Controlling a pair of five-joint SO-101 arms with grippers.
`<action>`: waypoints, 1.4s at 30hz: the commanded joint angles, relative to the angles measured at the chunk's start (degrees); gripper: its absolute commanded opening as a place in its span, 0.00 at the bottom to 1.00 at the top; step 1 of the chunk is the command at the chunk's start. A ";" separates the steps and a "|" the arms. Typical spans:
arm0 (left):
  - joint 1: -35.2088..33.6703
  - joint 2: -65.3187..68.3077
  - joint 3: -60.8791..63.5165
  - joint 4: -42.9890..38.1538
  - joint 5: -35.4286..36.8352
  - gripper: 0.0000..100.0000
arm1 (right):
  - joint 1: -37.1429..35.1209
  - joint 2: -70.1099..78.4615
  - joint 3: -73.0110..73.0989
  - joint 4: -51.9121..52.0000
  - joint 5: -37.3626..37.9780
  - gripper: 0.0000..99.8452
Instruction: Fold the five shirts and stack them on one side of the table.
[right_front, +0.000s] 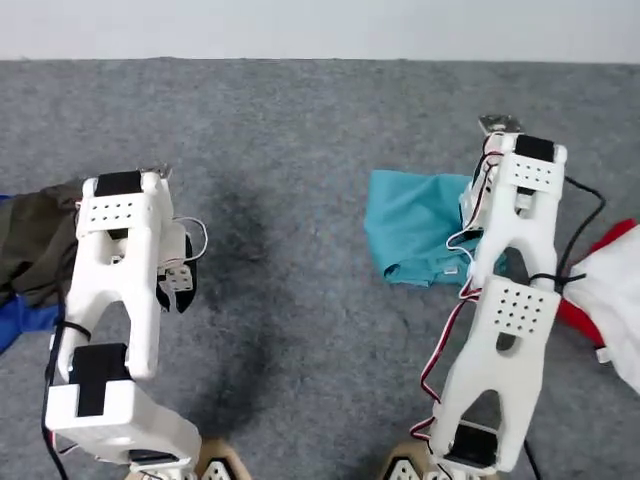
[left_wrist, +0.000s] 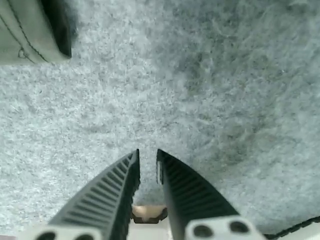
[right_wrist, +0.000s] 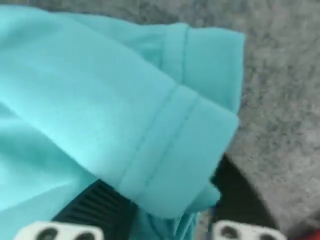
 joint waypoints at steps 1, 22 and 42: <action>-0.09 -2.37 0.13 1.58 -0.70 0.05 | -1.45 2.42 -4.04 2.24 -0.44 0.01; 0.09 -2.37 0.13 1.41 -0.70 0.05 | 9.80 -14.11 -27.69 9.10 3.60 0.01; 0.18 -2.29 0.13 1.41 -0.70 0.05 | 50.24 -26.24 -0.18 3.21 23.03 0.01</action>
